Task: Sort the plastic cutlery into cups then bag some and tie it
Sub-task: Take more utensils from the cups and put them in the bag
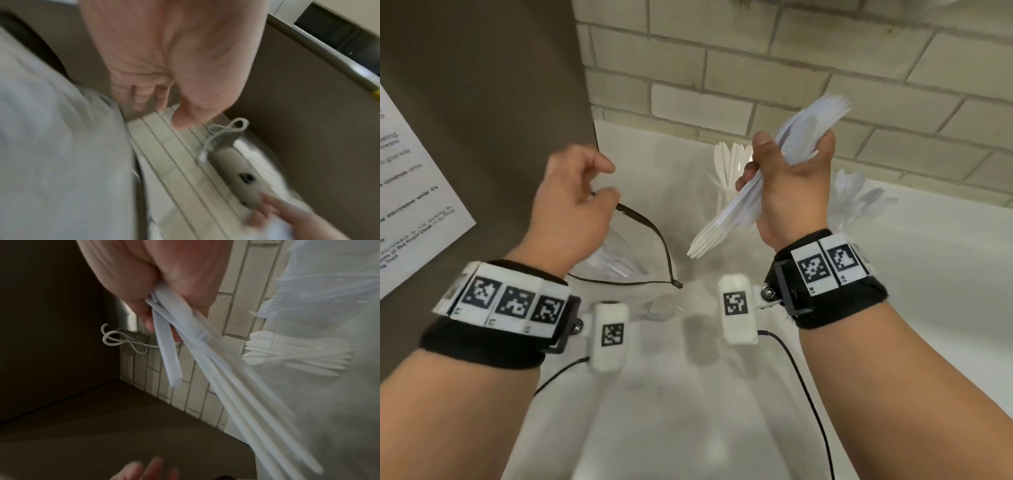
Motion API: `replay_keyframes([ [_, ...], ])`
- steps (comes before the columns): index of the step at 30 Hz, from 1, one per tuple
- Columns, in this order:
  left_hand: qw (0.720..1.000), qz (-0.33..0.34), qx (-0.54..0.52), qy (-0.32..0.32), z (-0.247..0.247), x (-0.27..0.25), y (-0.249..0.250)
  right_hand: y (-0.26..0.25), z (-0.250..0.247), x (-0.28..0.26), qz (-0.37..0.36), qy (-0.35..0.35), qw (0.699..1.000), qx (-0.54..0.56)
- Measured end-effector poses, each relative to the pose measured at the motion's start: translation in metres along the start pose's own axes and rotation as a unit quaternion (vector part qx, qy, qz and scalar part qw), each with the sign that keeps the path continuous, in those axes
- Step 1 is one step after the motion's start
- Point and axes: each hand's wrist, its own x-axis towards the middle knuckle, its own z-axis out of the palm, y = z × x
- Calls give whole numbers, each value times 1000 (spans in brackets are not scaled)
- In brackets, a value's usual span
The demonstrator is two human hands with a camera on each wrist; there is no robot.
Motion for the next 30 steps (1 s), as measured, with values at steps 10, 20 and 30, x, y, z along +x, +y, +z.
replay_keyframes([
  [10, 686, -394, -543, -281, 63, -7, 47, -30, 30, 0, -41, -121, 992, -17],
  [20, 658, -412, -546, -316, 68, -13, 31, 15, 18, -28, 58, -160, 982, -78],
  [30, 835, -197, -462, -225, 53, 0, 35, 21, 10, -26, 102, -224, 958, -146],
])
